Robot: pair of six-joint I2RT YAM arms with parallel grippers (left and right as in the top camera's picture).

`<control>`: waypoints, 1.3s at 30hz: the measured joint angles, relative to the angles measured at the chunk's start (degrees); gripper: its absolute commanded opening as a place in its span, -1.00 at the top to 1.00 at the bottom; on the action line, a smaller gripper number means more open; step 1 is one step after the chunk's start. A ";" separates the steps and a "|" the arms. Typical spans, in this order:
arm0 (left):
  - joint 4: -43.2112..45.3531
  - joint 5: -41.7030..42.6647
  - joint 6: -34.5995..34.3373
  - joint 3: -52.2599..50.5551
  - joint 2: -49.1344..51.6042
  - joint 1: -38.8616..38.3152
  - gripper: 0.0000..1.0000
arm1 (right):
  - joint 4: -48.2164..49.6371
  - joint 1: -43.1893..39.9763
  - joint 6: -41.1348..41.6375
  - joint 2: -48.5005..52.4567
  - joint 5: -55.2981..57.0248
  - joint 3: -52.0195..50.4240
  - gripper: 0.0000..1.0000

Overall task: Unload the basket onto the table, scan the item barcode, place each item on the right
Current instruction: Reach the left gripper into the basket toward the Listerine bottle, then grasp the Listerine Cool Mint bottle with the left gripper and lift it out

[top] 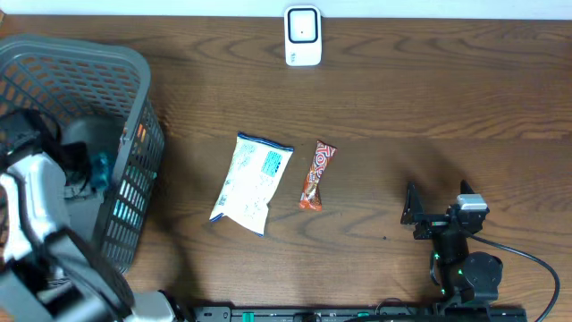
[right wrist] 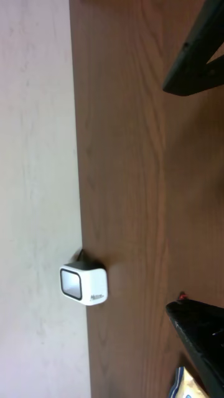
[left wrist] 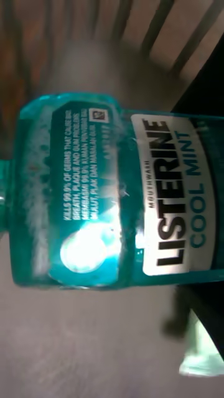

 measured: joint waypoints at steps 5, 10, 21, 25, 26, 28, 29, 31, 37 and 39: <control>0.57 0.22 1.31 0.00 -11.52 -0.02 -0.10 | 0.00 0.00 0.00 0.00 0.02 0.00 -0.98; 0.63 0.96 1.55 0.00 -19.52 -0.02 -0.10 | 0.02 0.00 0.00 0.00 0.02 0.00 -0.99; 13.18 16.94 1.57 0.00 -33.05 -1.16 -0.10 | 0.00 0.00 0.00 0.00 0.02 0.00 -0.99; 15.74 22.71 1.57 0.00 -34.73 -5.09 -0.10 | -0.02 0.00 0.00 0.00 0.00 0.00 -0.98; 16.06 23.96 1.60 0.00 -34.84 -6.60 -0.10 | 0.00 0.00 0.02 0.00 0.02 0.00 -0.99; 16.44 25.68 1.64 0.00 -34.86 -9.92 -0.10 | 0.00 0.00 0.02 0.00 0.00 0.00 -0.98; 16.44 26.32 1.66 0.00 -34.86 -11.78 -0.10 | 0.00 0.00 0.00 0.00 0.02 0.00 -0.98; 16.48 27.17 1.75 0.00 -34.84 -15.10 -0.10 | -0.02 0.00 0.00 0.00 0.02 0.00 -0.99; 18.88 27.82 4.37 0.00 -34.01 -28.13 -0.10 | 0.00 0.00 0.02 0.00 0.00 0.00 -0.98; 18.93 27.56 5.29 0.00 -33.38 -32.35 -0.10 | 0.00 0.00 0.02 0.00 0.00 0.00 -0.99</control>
